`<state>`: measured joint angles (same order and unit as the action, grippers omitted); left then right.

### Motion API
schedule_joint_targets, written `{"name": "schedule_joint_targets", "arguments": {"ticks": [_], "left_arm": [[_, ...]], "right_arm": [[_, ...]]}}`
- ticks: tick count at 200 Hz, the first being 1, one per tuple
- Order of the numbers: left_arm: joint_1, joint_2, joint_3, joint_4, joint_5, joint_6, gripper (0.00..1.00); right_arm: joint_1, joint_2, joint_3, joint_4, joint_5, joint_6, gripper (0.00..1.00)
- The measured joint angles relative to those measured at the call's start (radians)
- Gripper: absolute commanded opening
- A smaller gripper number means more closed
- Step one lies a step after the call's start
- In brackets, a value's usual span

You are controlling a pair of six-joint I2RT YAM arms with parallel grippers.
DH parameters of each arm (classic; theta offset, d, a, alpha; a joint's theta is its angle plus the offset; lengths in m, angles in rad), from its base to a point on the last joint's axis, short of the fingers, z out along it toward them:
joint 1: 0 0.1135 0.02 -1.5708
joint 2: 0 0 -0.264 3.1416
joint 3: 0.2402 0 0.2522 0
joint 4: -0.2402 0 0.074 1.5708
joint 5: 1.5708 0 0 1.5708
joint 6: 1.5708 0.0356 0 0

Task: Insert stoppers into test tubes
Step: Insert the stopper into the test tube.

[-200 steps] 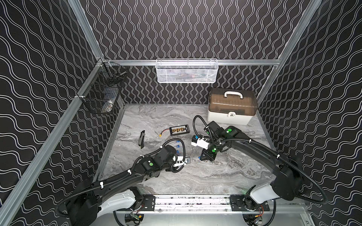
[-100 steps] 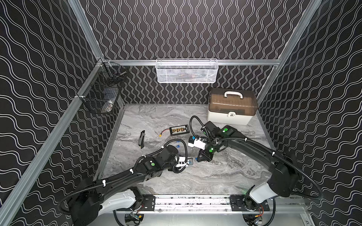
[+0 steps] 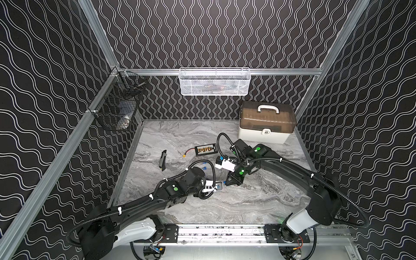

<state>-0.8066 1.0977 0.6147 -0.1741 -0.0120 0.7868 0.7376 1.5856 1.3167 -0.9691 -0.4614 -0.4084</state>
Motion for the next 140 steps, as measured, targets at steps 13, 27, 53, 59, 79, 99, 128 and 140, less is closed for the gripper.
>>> {"name": "schedule_joint_targets", "arguments": {"ticks": [13, 27, 53, 59, 79, 99, 128, 140], "left_arm": [[0.0, 0.0, 0.0, 0.0, -0.001, 0.0, 0.0], [0.0, -0.003, 0.0, -0.002, 0.0, 0.001, 0.0], [-0.002, -0.028, 0.001, -0.021, 0.007, 0.034, 0.0], [-0.002, -0.033, 0.002, -0.027, 0.007, 0.048, 0.0], [-0.005, -0.036, 0.019, -0.048, 0.004, 0.082, 0.0], [-0.009, -0.036, 0.035, -0.058, -0.009, 0.106, 0.0], [-0.015, -0.036, 0.042, -0.067, -0.021, 0.122, 0.0], [-0.015, -0.036, 0.047, -0.072, -0.024, 0.124, 0.0]], "right_arm": [[0.001, 0.002, 0.004, -0.002, 0.0, -0.002, 0.06], [0.006, 0.005, 0.009, -0.007, 0.002, -0.008, 0.06], [0.027, 0.007, 0.02, -0.016, 0.012, -0.034, 0.04], [0.031, 0.006, 0.023, -0.018, 0.015, -0.043, 0.03], [0.039, 0.006, 0.037, -0.027, 0.024, -0.066, 0.02], [0.041, 0.013, 0.061, -0.045, 0.031, -0.081, 0.01], [0.042, 0.036, 0.085, -0.065, 0.03, -0.098, 0.0], [0.042, 0.042, 0.096, -0.07, 0.03, -0.1, 0.0]]}}
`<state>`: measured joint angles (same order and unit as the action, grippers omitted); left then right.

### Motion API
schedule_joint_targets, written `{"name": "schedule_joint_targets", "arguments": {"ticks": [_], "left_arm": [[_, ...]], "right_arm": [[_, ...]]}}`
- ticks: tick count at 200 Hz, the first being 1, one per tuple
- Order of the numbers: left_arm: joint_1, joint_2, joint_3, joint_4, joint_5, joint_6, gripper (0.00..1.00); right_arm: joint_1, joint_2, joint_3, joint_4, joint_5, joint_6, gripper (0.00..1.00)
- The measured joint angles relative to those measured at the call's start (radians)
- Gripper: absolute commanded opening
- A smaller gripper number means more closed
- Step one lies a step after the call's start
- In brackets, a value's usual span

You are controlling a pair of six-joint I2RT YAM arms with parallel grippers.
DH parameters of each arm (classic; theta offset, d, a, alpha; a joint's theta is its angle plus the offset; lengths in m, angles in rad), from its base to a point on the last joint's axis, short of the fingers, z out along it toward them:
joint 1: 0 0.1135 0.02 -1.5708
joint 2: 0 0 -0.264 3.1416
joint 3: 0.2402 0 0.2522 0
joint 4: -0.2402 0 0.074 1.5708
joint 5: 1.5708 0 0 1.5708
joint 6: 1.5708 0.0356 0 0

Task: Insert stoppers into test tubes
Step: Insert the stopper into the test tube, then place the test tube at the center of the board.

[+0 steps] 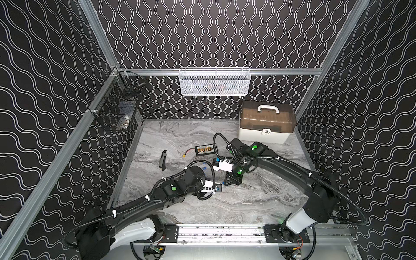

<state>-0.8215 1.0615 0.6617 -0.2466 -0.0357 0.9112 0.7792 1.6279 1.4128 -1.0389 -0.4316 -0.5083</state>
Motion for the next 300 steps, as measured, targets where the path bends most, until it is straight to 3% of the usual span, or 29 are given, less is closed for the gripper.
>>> {"name": "schedule_joint_targets", "arguments": {"ticks": [124, 150, 176, 194, 222, 255, 277, 300], "left_arm": [[-0.022, 0.014, 0.01, -0.034, 0.016, -0.126, 0.0], [-0.022, 0.013, 0.01, -0.031, 0.015, -0.123, 0.0], [-0.034, -0.002, 0.007, 0.048, 0.063, -0.092, 0.0], [-0.037, -0.017, -0.004, 0.057, 0.09, -0.059, 0.0], [-0.037, -0.024, -0.023, 0.021, 0.092, -0.025, 0.0], [-0.033, 0.006, -0.018, -0.013, 0.091, -0.037, 0.0], [-0.031, 0.117, 0.056, -0.062, 0.09, -0.148, 0.0], [-0.031, 0.267, 0.178, -0.107, 0.087, -0.352, 0.0]], "right_arm": [[0.011, 0.008, 0.001, 0.01, -0.014, 0.014, 0.0], [0.008, -0.007, -0.008, 0.013, -0.01, 0.011, 0.23], [-0.029, -0.084, -0.058, 0.136, -0.079, 0.011, 0.35], [-0.081, -0.151, -0.103, 0.177, -0.071, 0.011, 0.41], [-0.148, -0.252, -0.163, 0.174, -0.11, 0.037, 0.42], [-0.229, -0.36, -0.27, 0.249, -0.065, 0.189, 0.42], [-0.27, -0.384, -0.351, 0.307, 0.068, 0.337, 0.42], [-0.299, -0.365, -0.351, 0.333, 0.195, 0.471, 0.42]]}}
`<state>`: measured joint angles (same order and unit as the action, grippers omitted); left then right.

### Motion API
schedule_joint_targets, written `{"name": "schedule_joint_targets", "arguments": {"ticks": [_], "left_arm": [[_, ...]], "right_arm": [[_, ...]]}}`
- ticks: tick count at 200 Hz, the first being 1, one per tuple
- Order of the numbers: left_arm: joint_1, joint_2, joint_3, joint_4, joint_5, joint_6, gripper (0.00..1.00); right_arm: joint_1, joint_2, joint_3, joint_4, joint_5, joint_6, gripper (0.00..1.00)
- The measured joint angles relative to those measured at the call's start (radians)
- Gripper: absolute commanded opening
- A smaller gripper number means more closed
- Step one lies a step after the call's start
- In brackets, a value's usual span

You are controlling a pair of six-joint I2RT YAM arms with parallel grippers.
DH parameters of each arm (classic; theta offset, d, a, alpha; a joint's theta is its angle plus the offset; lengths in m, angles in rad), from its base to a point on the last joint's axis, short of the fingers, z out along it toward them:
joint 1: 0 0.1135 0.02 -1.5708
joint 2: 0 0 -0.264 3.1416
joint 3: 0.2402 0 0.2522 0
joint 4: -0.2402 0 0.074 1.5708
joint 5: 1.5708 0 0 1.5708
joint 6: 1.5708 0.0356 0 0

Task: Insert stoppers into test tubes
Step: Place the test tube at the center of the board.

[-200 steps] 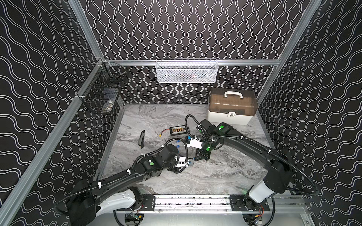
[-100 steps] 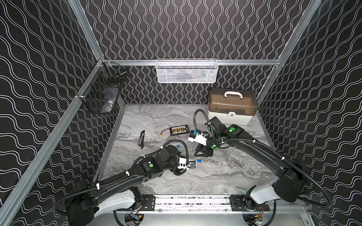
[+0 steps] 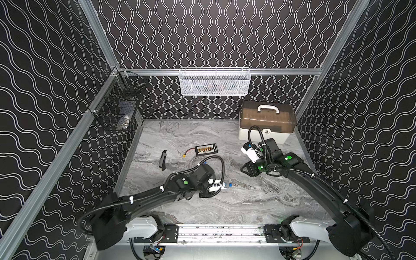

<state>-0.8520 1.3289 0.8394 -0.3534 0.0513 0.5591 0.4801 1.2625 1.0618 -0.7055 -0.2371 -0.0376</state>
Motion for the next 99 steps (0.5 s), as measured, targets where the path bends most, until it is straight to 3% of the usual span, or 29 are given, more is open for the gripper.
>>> {"name": "schedule_joint_targets", "arguments": {"ticks": [39, 99], "left_arm": [[0.0, 0.178, 0.109, -0.048, -0.033, -0.301, 0.0], [0.031, 0.381, 0.178, -0.046, -0.105, -0.493, 0.01]], "right_arm": [[-0.028, 0.009, 0.012, 0.033, 0.119, 0.14, 0.42], [-0.063, -0.039, -0.029, 0.05, 0.188, 0.211, 0.42]]}}
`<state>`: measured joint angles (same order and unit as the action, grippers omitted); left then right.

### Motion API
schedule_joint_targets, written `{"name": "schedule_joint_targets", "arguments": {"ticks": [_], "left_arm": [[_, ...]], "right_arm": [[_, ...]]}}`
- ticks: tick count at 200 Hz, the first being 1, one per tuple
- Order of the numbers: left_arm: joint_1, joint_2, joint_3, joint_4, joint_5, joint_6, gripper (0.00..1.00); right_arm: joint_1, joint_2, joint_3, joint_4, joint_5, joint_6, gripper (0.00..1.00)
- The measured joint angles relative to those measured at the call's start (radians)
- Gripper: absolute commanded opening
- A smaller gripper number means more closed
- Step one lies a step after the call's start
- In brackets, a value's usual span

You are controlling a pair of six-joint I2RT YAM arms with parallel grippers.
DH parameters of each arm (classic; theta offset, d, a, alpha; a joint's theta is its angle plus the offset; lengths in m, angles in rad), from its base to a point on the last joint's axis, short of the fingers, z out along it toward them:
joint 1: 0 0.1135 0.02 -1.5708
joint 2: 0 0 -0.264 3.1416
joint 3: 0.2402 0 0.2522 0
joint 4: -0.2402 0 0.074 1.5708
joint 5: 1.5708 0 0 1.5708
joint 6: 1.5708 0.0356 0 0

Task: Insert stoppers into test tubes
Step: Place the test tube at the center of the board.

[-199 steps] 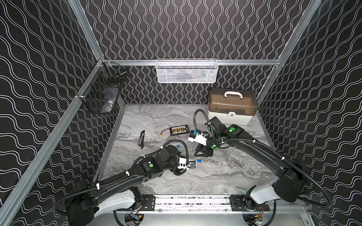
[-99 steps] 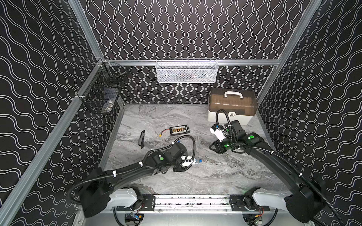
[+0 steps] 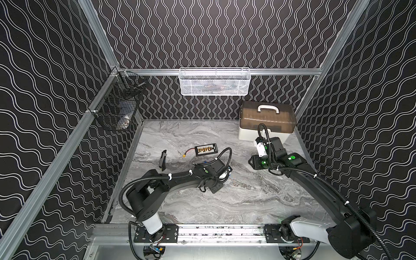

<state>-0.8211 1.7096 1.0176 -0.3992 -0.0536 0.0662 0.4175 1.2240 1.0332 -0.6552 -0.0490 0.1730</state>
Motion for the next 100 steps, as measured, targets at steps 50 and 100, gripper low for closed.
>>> {"name": "schedule_joint_targets", "arguments": {"ticks": [50, 100], "left_arm": [[0.013, 0.122, 0.071, 0.018, -0.022, -0.043, 0.12], [0.013, 0.153, 0.09, 0.067, -0.056, -0.045, 0.39]], "right_arm": [[-0.003, -0.036, -0.014, 0.002, 0.025, 0.018, 0.42], [-0.005, -0.052, -0.018, 0.001, 0.051, 0.022, 0.44]]}}
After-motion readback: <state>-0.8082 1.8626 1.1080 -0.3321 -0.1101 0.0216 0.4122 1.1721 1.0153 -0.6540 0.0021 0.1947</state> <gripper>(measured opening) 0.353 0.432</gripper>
